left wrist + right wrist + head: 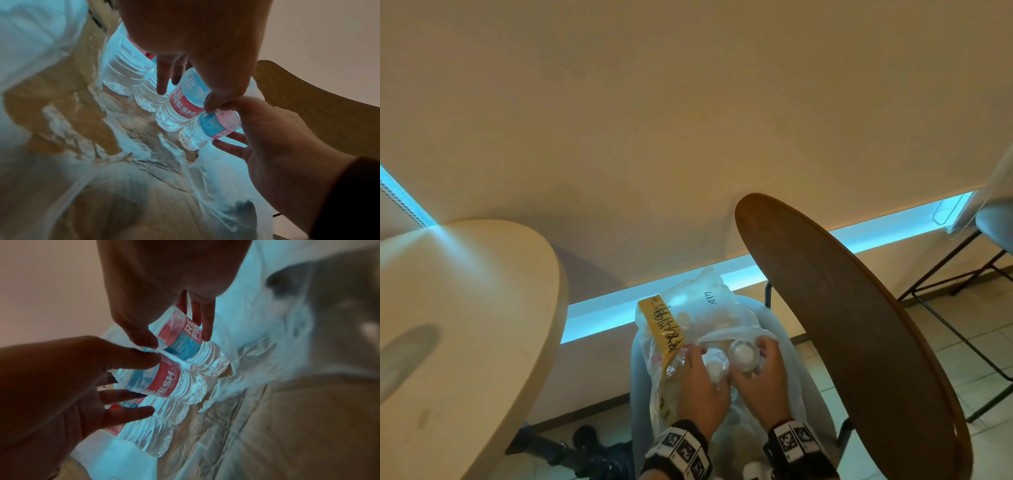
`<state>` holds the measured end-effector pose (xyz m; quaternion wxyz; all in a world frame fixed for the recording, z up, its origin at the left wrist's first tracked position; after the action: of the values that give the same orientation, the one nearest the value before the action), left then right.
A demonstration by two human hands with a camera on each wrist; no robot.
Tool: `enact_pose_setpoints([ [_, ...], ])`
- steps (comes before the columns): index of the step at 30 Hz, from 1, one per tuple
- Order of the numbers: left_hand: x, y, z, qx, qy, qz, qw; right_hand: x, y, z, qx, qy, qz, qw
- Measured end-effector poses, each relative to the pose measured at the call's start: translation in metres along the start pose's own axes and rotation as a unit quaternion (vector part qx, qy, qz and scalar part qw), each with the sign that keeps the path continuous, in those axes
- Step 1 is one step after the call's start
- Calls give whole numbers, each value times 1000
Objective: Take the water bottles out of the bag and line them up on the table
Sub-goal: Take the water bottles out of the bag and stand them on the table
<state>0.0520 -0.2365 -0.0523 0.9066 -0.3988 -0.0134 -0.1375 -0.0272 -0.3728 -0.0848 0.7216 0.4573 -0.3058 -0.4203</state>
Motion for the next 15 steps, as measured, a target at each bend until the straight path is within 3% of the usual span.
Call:
enact_pose_setpoints([
  [3, -5, -2, -7, -42, 42, -35, 998, -5, -7, -3, -41, 35, 56, 997],
  [7, -12, 0, -2, -62, 48, -43, 996, -14, -14, 0, -48, 74, 66, 994],
  [15, -39, -16, 54, -109, 7, -70, 992, -35, 48, 60, 20, 13, 40, 999],
])
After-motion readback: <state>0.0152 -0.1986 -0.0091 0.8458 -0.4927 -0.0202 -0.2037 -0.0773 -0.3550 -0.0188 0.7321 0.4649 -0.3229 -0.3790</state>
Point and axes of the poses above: each hand's wrist, its own x-axis towards the middle knuckle, its own z-axis out of the back of the hand, y = z × x, the point moved 6 cm from there along x, towards the middle knuckle, and after that the axes turned 13 degrees about -y, right-handed, at the moved point
